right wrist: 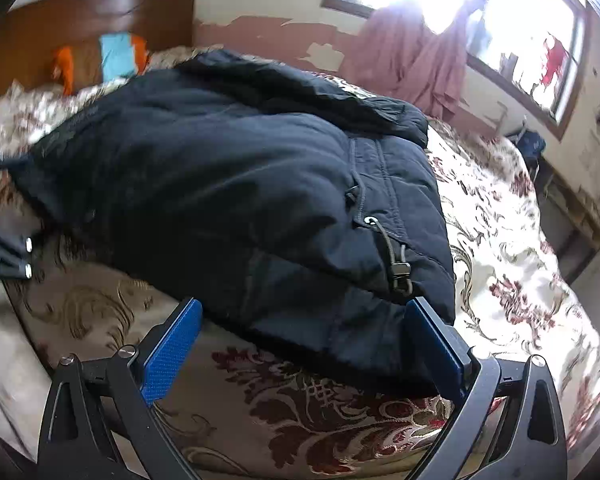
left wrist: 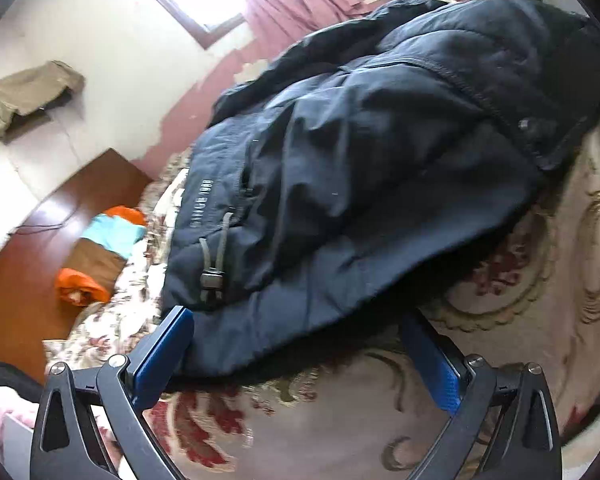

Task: Fold large clothes
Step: 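Roll both tools and close them on the navy jacket's side edge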

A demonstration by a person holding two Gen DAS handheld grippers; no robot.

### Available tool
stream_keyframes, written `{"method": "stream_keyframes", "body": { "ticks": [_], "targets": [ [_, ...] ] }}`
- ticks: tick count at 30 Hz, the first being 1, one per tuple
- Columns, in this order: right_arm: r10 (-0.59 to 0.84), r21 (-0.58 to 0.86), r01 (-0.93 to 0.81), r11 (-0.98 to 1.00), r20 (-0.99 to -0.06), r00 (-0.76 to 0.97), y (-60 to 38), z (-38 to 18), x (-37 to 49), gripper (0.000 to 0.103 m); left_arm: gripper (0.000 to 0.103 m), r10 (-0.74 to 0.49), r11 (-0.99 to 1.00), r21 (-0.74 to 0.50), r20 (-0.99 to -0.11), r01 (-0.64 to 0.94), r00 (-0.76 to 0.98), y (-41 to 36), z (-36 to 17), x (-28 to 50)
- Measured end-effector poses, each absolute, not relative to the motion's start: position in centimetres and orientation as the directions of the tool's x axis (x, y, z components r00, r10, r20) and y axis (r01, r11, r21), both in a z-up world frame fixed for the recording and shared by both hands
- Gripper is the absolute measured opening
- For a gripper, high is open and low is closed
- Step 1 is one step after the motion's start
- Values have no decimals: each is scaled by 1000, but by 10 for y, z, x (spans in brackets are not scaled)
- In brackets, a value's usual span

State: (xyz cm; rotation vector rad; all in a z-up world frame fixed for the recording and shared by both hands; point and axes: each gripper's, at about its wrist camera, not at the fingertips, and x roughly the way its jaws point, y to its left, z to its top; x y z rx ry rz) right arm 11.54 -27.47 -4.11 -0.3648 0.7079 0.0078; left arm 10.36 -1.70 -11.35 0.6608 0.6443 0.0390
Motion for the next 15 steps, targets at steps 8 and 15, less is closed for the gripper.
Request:
{"method": "stream_keyframes", "body": {
  "ticks": [8, 15],
  "targets": [
    [-208, -487, -163, 858, -619, 758, -246, -60, 112, 99, 103, 301, 780, 619, -500, 92, 812, -11, -111, 113],
    [-421, -751, -40, 659, -412, 808, -216, -79, 118, 99, 103, 284, 773, 626, -492, 107, 823, -13, -115, 113]
  ]
}}
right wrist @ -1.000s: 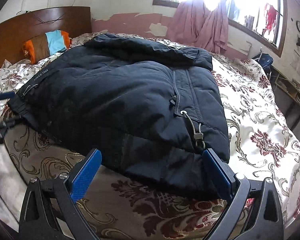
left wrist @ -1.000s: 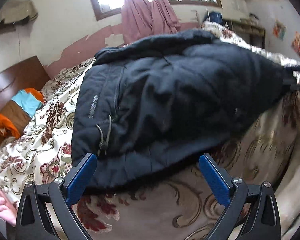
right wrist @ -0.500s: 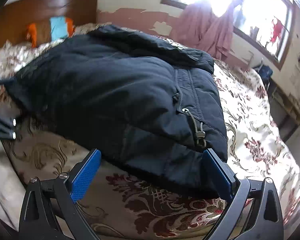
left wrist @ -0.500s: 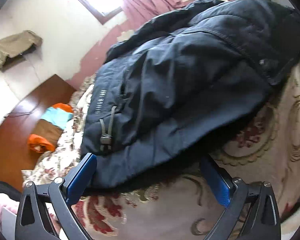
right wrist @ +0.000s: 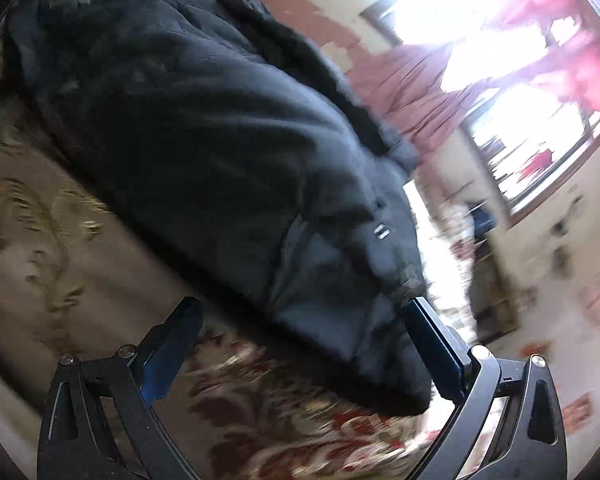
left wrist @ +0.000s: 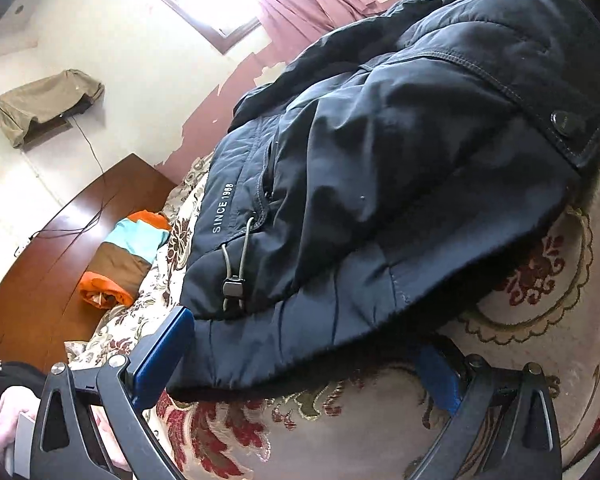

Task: Fold large clothes
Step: 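Roll both tools and close them on the navy jacket's side edge, then lift the gripped jacket side with both tools and fold it over the body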

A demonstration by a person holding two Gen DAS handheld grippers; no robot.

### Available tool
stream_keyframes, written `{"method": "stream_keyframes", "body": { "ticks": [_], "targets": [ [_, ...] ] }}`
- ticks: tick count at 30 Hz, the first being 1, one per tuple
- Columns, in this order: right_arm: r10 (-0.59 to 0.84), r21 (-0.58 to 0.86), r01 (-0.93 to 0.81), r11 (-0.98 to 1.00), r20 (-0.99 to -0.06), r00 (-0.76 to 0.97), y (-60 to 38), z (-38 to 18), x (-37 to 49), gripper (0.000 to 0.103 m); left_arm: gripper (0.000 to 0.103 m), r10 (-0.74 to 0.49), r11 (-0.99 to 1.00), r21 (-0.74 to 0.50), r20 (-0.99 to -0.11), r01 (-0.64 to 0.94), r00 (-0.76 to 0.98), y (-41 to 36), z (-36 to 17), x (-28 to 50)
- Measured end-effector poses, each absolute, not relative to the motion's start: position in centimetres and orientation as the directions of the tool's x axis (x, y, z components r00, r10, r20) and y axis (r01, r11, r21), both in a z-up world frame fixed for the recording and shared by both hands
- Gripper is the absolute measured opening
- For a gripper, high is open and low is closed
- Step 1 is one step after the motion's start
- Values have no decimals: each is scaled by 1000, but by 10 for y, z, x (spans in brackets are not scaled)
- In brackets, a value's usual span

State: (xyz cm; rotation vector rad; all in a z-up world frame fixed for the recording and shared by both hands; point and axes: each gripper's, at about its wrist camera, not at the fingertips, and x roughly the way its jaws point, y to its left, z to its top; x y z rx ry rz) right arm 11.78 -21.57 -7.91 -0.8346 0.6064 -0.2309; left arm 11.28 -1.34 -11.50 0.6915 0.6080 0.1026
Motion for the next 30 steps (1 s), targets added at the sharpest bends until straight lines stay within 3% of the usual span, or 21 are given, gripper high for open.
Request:
{"method": "stream_keyframes", "body": {
  "ticks": [4, 9, 11, 15, 17, 22, 24, 26, 28, 30],
  "targets": [
    [-426, -769, 54, 636, -293, 856, -211, -65, 117, 99, 103, 285, 781, 617, -496, 101, 820, -13, -115, 111],
    [-299, -652, 23, 758, -316, 901, -219, -30, 111, 96, 103, 286, 775, 624, -486, 99, 826, -12, -117, 110],
    [-241, -596, -19, 802, -352, 904, -222, -20, 109, 79, 103, 286, 770, 631, -479, 99, 830, -12, -118, 110],
    [-144, -481, -88, 872, -424, 894, -234, -10, 114, 58, 103, 281, 755, 648, -458, 101, 843, -17, -118, 106],
    [-95, -412, -112, 904, -451, 888, -256, -7, 115, 40, 103, 283, 739, 666, -438, 97, 853, -21, -118, 104],
    [4, -229, -122, 966, -456, 890, -283, 12, 131, 27, 102, 267, 727, 678, -425, 109, 865, -23, -116, 102],
    [24, -193, -122, 974, -444, 896, -289, 15, 136, 24, 90, 271, 726, 679, -422, 104, 865, -22, -115, 103],
    [23, -199, -121, 973, -436, 900, -293, 15, 137, 22, 63, 282, 726, 682, -414, 90, 865, -20, -112, 105],
    [20, -207, -122, 971, -435, 900, -294, 12, 141, 22, 48, 288, 732, 677, -406, 74, 867, -16, -106, 108],
    [12, -211, -116, 971, -439, 899, -295, 5, 137, 22, 43, 269, 761, 645, -407, 66, 873, -10, -96, 110]
  ]
}}
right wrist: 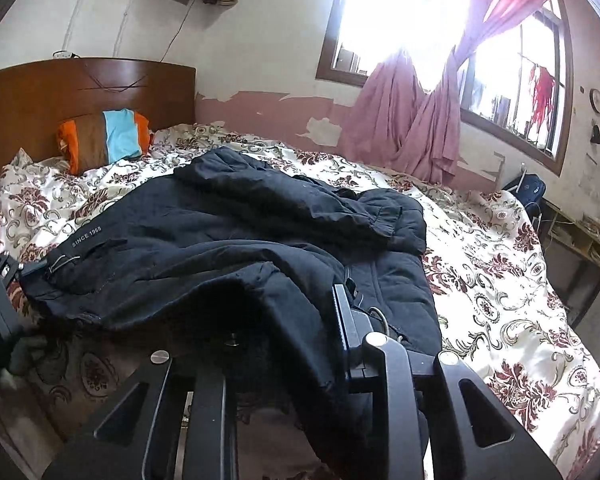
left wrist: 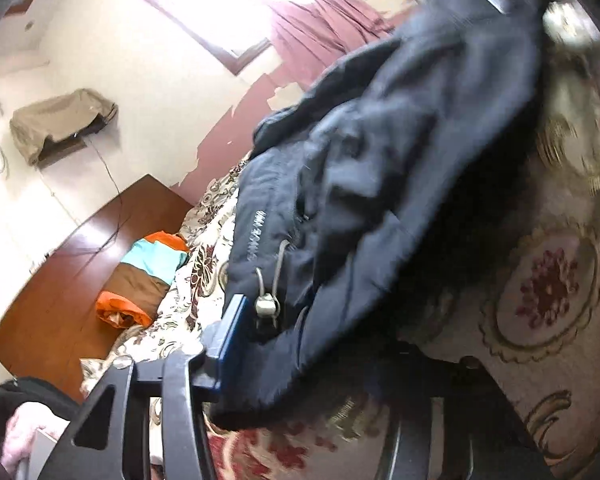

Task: Fold large clothes
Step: 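Lift the gripped jacket side with both tools and fold it over the body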

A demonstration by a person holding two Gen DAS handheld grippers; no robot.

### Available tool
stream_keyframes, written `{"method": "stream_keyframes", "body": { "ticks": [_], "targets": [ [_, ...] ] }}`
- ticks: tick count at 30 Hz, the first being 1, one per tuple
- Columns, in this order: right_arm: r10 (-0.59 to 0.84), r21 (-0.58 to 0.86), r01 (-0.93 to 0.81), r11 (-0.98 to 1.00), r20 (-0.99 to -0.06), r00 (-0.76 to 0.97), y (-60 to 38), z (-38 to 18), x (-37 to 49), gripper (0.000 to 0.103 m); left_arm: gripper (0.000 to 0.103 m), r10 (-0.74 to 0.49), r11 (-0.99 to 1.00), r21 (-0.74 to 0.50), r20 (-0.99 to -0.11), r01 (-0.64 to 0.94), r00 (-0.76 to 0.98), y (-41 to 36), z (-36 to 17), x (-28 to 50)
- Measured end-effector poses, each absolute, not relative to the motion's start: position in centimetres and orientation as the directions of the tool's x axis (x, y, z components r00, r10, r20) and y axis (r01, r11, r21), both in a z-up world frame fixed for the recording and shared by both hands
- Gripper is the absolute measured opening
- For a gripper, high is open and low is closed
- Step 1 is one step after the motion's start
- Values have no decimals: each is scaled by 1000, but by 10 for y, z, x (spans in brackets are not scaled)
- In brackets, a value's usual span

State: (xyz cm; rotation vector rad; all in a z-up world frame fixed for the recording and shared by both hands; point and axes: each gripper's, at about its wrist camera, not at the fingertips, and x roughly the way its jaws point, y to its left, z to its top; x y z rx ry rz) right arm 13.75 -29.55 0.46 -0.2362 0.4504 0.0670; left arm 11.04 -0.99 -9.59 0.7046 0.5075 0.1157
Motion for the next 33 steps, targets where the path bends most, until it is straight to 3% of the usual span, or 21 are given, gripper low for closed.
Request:
{"method": "stream_keyframes", "body": {
  "ticks": [6, 11, 19, 25, 33],
  "targets": [
    [1, -170, -87, 982, -452, 892, -297, 7, 131, 21, 34, 232, 777, 629, -330, 30, 915, -7, -69, 107],
    [1, -141, -75, 987, -463, 886, -303, 2, 129, 15, 22, 185, 804, 592, -345, 60, 920, -7, -57, 108],
    [17, -84, -61, 995, -453, 892, -312, 8, 127, 10, 17, 107, 896, 435, -406, 88, 908, 10, -36, 110],
    [24, -82, -64, 995, -409, 912, -311, 12, 107, 8, 16, 84, 921, 384, -363, 67, 928, 18, -21, 98],
    [49, -91, -98, 991, -437, 898, -302, 23, 56, 7, 16, 50, 938, 337, -362, 80, 931, 33, 7, 59]
  ]
}}
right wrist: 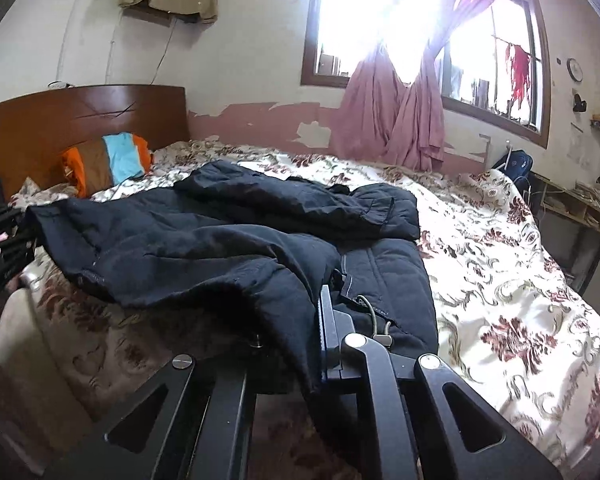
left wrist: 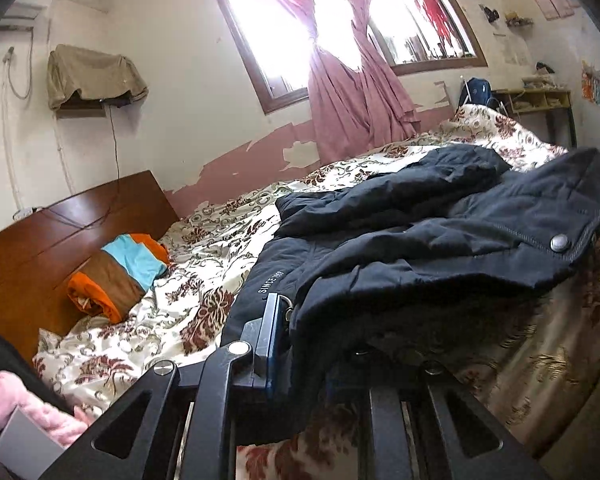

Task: Fold large clothes
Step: 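Lift the gripped jacket side with both tools and fold it over the body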

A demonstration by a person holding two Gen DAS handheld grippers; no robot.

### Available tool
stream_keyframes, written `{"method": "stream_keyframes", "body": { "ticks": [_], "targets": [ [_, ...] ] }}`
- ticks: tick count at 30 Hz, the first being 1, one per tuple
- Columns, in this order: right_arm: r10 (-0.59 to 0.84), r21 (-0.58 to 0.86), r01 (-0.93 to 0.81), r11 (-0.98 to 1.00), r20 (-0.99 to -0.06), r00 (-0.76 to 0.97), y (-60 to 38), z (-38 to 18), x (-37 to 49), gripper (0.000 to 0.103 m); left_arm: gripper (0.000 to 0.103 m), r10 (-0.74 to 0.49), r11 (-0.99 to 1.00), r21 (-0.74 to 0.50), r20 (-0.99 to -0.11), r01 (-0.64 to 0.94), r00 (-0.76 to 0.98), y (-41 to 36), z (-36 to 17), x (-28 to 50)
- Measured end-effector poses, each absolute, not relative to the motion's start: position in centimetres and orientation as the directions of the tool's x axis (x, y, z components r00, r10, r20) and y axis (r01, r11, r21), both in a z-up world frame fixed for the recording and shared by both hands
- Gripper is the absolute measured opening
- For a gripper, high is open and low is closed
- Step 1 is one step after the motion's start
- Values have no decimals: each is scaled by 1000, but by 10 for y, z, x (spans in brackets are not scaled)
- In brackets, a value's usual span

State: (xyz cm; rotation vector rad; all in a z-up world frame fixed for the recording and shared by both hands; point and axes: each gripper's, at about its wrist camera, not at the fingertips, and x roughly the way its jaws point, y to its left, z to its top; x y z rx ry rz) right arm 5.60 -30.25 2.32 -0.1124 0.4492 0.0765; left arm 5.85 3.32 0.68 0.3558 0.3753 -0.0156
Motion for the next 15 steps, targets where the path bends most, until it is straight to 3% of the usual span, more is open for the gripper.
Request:
{"method": "stream_keyframes", "body": {
  "ticks": [7, 15],
  "targets": [
    [92, 0, -102, 995, -443, 892, -306, 48, 38, 7, 16, 21, 974, 221, -335, 56, 942, 40, 29, 46],
    [146, 75, -129, 989, -316, 938, -326, 100, 96, 7, 15, -32, 964, 249, -230, 91, 973, 37, 88, 90]
  ]
}}
